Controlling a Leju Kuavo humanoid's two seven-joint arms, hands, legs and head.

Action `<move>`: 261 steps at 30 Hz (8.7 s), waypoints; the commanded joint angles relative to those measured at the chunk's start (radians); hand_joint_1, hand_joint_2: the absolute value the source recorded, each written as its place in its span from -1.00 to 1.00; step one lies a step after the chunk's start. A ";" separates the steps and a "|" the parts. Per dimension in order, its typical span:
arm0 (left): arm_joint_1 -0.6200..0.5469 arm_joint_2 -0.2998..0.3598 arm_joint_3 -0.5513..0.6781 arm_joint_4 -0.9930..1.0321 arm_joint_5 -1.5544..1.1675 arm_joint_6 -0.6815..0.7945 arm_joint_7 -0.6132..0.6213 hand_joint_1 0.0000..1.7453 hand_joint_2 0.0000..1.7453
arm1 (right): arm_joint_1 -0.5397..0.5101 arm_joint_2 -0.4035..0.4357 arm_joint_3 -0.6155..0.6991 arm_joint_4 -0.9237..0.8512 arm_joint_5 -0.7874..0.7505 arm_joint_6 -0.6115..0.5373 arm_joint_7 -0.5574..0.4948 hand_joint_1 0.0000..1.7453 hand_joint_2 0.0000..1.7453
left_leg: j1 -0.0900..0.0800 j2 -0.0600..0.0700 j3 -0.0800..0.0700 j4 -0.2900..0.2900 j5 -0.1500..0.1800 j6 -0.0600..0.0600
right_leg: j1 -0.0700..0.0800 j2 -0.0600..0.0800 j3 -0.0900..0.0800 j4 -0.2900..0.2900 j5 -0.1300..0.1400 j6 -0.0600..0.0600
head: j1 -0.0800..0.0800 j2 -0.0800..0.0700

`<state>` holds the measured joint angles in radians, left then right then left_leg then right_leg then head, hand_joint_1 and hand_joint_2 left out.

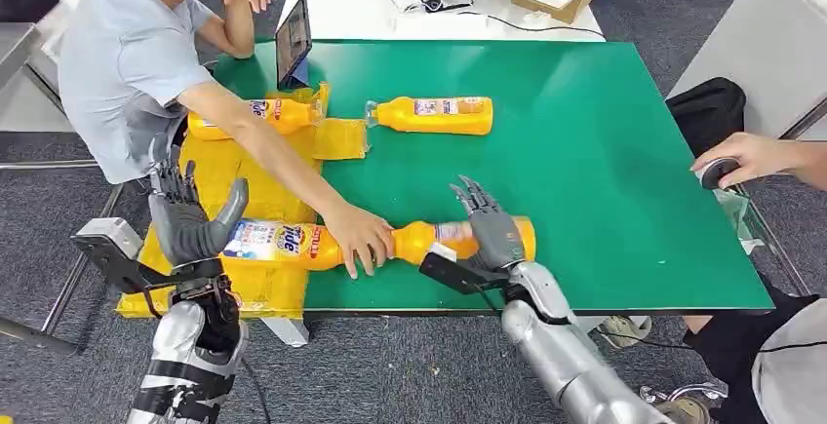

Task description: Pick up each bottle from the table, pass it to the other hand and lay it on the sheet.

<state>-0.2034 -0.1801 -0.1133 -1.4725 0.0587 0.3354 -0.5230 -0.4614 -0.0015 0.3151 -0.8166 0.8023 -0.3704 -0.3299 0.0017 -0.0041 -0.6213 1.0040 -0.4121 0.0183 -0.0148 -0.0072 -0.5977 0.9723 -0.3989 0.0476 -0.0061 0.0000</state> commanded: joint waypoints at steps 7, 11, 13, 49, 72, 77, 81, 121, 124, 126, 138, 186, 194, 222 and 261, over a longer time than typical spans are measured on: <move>-0.014 0.023 -0.046 0.028 -0.085 0.073 0.061 -1.00 1.00 | -0.157 -0.012 0.000 0.312 0.045 0.013 0.062 -1.00 1.00 | 0.001 0.001 0.006 -0.001 -0.002 -0.001 | 0.001 0.000 0.005 0.000 -0.002 -0.002 | 0.000 0.000; -0.028 0.024 -0.069 0.053 -0.094 0.071 0.070 -1.00 1.00 | -0.199 0.000 0.002 0.382 0.062 0.056 0.091 -1.00 1.00 | 0.001 0.000 0.005 -0.001 -0.001 -0.001 | 0.001 0.000 0.004 0.000 -0.001 -0.001 | 0.000 0.000; -0.032 0.027 -0.073 0.054 -0.093 0.070 0.075 -1.00 1.00 | -0.215 0.017 -0.013 0.408 0.045 0.086 0.084 -1.00 1.00 | 0.001 0.000 0.006 -0.001 -0.001 -0.001 | 0.001 0.000 0.006 -0.001 -0.001 -0.002 | 0.000 0.000; -0.029 0.004 -0.017 0.064 -0.065 0.074 0.034 -1.00 1.00 | -0.247 0.092 0.140 0.308 -0.115 0.279 0.038 -1.00 1.00 | 0.001 0.003 0.005 -0.001 -0.001 -0.001 | 0.001 0.003 0.003 0.000 0.000 -0.001 | 0.000 0.000; 0.020 0.005 0.005 0.013 -0.095 0.086 0.052 -1.00 1.00 | -0.232 0.105 0.268 0.343 0.037 0.187 0.238 -1.00 1.00 | 0.001 0.003 0.005 0.000 -0.002 -0.001 | 0.001 0.003 0.004 0.001 -0.001 -0.002 | 0.000 0.000; 0.061 -0.002 0.035 -0.042 -0.124 0.077 0.066 -1.00 1.00 | -0.232 0.093 0.314 0.301 0.165 0.129 0.340 -1.00 1.00 | 0.001 0.004 0.005 0.000 -0.002 -0.001 | 0.001 0.004 0.003 0.001 -0.001 -0.002 | 0.000 0.000; 0.063 -0.006 0.040 -0.054 -0.137 0.067 0.071 -1.00 1.00 | -0.224 0.081 0.306 0.263 0.207 0.139 0.362 -1.00 1.00 | 0.001 0.002 0.005 0.000 -0.002 -0.001 | 0.001 0.002 0.003 0.001 -0.002 -0.002 | 0.000 0.000; 0.070 0.015 0.052 -0.030 -0.118 0.059 0.070 -1.00 1.00 | -0.165 -0.034 0.229 0.317 0.127 0.342 0.270 1.00 1.00 | 0.001 -0.001 0.011 -0.002 0.000 -0.001 | 0.001 -0.001 0.010 -0.002 -0.001 -0.002 | 0.000 0.000; 0.062 0.021 0.040 -0.011 -0.103 0.058 0.056 -1.00 1.00 | -0.161 -0.044 0.219 0.342 0.065 0.389 0.213 1.00 1.00 | 0.001 -0.001 0.011 -0.002 0.000 -0.001 | 0.001 -0.001 0.010 -0.002 0.000 -0.001 | 0.000 0.000; 0.056 0.027 0.032 -0.001 -0.096 0.062 0.051 -1.00 1.00 | -0.157 -0.050 0.211 0.357 0.023 0.417 0.183 1.00 1.00 | 0.001 -0.003 0.012 -0.002 0.000 -0.001 | 0.001 -0.003 0.011 -0.002 -0.001 -0.002 | 0.000 0.000; 0.051 0.029 0.028 0.005 -0.093 0.063 0.050 -1.00 1.00 | -0.157 -0.054 0.214 0.366 0.012 0.425 0.174 1.00 1.00 | 0.002 -0.003 0.015 -0.002 0.000 -0.001 | 0.002 -0.003 0.014 -0.003 -0.001 -0.002 | 0.000 0.000; 0.205 -0.004 -0.228 0.004 0.064 -0.203 0.001 -1.00 1.00 | 0.113 0.170 0.265 -0.100 -0.344 0.160 -0.251 1.00 1.00 | 0.001 0.003 0.006 -0.001 -0.004 -0.003 | 0.001 0.004 0.003 0.000 -0.002 -0.002 | 0.000 0.000; 0.175 0.010 -0.273 0.065 0.114 -0.271 0.049 -1.00 1.00 | 0.077 0.192 0.309 -0.034 -0.333 0.127 -0.262 1.00 1.00 | 0.002 0.002 0.007 -0.002 -0.004 -0.003 | 0.001 0.003 0.004 -0.001 -0.002 -0.002 | 0.000 0.000; 0.137 0.008 -0.297 0.176 0.201 -0.361 0.164 1.00 1.00 | 0.037 0.213 0.331 0.005 -0.348 0.091 -0.256 1.00 1.00 | 0.001 0.003 0.005 -0.001 -0.004 -0.003 | 0.001 0.004 0.002 0.000 -0.002 -0.002 | 0.000 0.000; -0.153 0.109 -0.018 0.406 -0.200 0.196 0.046 1.00 1.00 | 0.050 0.228 0.368 0.030 -0.289 -0.294 -0.318 -1.00 -1.00 | 0.002 0.001 0.003 -0.001 -0.002 -0.003 | 0.002 0.002 0.000 0.001 -0.001 -0.002 | 0.000 0.000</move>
<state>-0.2210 -0.1297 -0.1240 -1.1765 0.0736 0.4311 -0.4650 -0.3888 0.2308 0.7088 -0.8129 0.5344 -0.6218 -0.6287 0.0033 -0.0017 -0.6194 1.0032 -0.4137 0.0157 -0.0138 -0.0043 -0.5987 0.9732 -0.3994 0.0471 -0.0061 0.0000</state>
